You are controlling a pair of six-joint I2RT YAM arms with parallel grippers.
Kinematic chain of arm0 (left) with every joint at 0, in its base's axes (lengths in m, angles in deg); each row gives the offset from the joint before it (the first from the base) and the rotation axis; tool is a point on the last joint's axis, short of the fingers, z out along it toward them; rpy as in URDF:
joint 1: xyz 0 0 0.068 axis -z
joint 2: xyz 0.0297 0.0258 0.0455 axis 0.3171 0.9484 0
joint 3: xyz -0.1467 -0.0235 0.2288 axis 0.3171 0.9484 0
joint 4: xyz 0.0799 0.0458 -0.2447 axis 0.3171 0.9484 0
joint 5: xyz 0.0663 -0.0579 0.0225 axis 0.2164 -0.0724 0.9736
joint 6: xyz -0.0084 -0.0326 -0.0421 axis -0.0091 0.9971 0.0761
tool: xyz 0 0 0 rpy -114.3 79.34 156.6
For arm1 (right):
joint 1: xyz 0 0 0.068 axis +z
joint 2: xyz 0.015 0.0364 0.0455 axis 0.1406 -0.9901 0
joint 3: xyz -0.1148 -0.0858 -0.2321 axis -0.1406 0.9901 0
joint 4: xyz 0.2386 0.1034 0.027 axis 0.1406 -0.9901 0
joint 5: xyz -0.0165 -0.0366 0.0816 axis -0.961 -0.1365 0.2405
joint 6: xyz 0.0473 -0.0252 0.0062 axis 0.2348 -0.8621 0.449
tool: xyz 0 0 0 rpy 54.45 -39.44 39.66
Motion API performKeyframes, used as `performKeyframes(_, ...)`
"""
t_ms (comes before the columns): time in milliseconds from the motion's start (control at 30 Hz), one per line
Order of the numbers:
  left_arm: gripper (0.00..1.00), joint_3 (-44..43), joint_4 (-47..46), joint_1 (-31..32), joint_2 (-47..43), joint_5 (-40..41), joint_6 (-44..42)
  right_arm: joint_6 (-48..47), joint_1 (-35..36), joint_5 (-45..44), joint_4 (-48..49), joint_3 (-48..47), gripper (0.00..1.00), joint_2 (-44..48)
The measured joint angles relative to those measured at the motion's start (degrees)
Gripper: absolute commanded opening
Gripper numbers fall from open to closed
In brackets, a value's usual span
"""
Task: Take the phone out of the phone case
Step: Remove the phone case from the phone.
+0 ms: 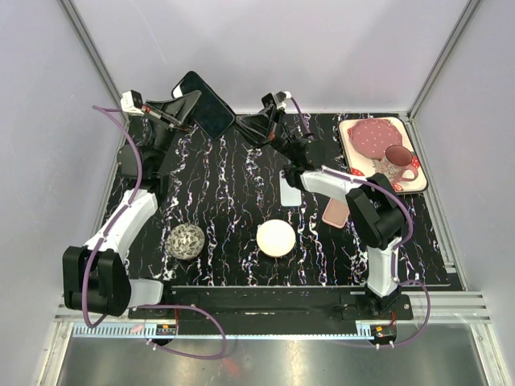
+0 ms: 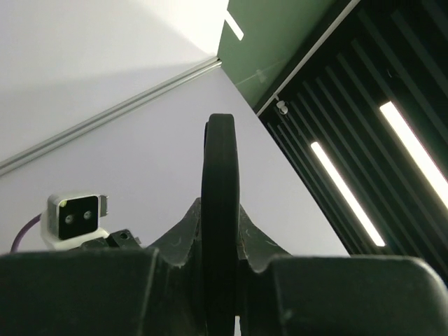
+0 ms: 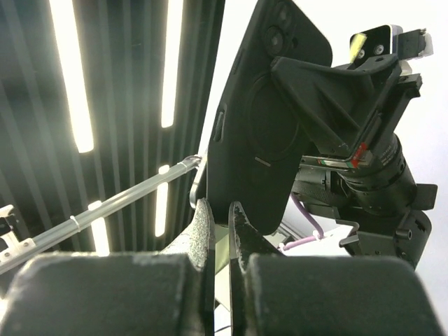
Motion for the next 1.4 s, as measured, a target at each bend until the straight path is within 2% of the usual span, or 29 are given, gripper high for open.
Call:
performKeyframes(400, 0.00, -0.8, 3.5, 1.0, -3.4, 1.2, -2.2, -0.4, 0.3, 0.4, -0.6, 0.2, 0.02, 0.6)
performKeyframes(433, 0.00, -0.8, 4.1, 1.0, -3.7, 1.0, -2.5, -2.6, 0.2, 1.2, -2.2, 1.3, 0.07, 1.9)
performKeyframes(500, 0.00, -0.8, 5.3, 1.0, -4.5, 1.2, -3.0, -8.9, -0.5, 3.0, -10.0, 2.4, 0.30, 6.2)
performKeyframes(600, 0.00, -0.8, 6.1, 1.1, -5.4, 1.6, -3.1, -21.0, -1.1, 5.8, -25.8, 1.9, 0.35, 13.5)
performKeyframes(767, 0.00, -2.0, 7.4, 2.1, -6.2, 0.0, -4.0, -31.5, -2.7, 10.9, -38.3, 0.3, 0.36, 17.4)
performKeyframes(1067, 0.00, -2.1, 12.8, 2.8, -5.1, -0.9, -8.1, -37.7, -6.3, 23.9, -47.9, -6.8, 0.36, 12.9)
performKeyframes(1233, 0.00, -2.0, 13.0, 3.5, -3.4, -1.3, -8.9, -36.9, -6.8, 28.4, -47.9, -10.4, 0.36, 10.3)
performKeyframes(1400, 0.00, -2.0, 10.7, 5.0, 0.4, -1.6, -7.7, -30.4, -7.4, 30.6, -39.7, -10.6, 0.35, 6.2)
